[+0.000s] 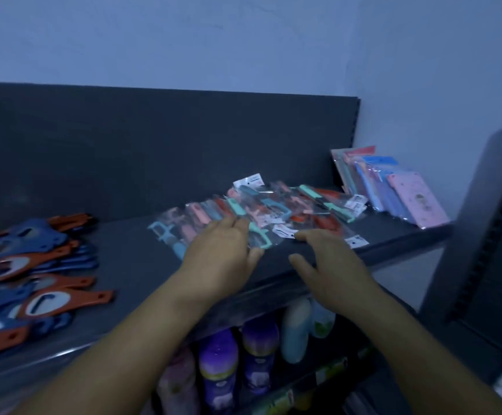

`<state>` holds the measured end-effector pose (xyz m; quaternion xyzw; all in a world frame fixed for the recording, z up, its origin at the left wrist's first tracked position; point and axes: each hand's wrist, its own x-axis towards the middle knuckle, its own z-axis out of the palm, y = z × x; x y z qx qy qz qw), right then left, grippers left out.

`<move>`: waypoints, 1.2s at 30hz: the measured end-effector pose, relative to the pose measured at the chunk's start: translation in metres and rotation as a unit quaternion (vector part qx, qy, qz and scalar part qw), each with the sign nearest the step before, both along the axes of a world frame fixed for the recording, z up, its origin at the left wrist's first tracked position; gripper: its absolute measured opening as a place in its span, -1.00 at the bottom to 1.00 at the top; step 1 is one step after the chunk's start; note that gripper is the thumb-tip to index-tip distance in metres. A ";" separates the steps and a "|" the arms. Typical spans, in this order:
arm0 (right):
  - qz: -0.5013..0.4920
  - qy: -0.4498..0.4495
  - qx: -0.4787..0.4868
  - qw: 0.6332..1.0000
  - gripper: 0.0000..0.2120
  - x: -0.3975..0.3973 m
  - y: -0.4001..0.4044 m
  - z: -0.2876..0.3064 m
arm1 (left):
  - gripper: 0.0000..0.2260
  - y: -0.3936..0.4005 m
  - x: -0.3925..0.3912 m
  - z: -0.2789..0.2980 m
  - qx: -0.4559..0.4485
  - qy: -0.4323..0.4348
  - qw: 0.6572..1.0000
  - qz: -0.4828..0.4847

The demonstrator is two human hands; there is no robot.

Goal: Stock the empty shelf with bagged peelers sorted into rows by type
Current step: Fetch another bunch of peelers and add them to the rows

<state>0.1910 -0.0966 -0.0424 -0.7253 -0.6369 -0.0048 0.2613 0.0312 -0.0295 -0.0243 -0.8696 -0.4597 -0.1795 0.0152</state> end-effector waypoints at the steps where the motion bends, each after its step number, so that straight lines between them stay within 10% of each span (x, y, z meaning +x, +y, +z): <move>1: 0.010 -0.001 0.001 1.000 -0.56 -0.006 0.010 0.001 | -0.49 0.006 -0.008 0.001 -0.014 0.008 1.000 0.024; 26: -0.002 -0.044 -0.127 0.991 -0.08 -0.015 0.154 0.012 | 0.08 0.087 -0.007 -0.012 -0.228 -0.076 0.927 0.288; 33: 0.123 -0.096 -0.118 0.981 -0.72 -0.014 0.143 0.026 | -0.19 0.084 0.004 -0.006 -0.240 -0.229 0.917 0.223; 36: 0.132 -0.045 -0.063 0.988 -0.71 -0.005 0.147 0.032 | -0.09 0.084 0.000 -0.003 -0.256 -0.253 0.904 0.231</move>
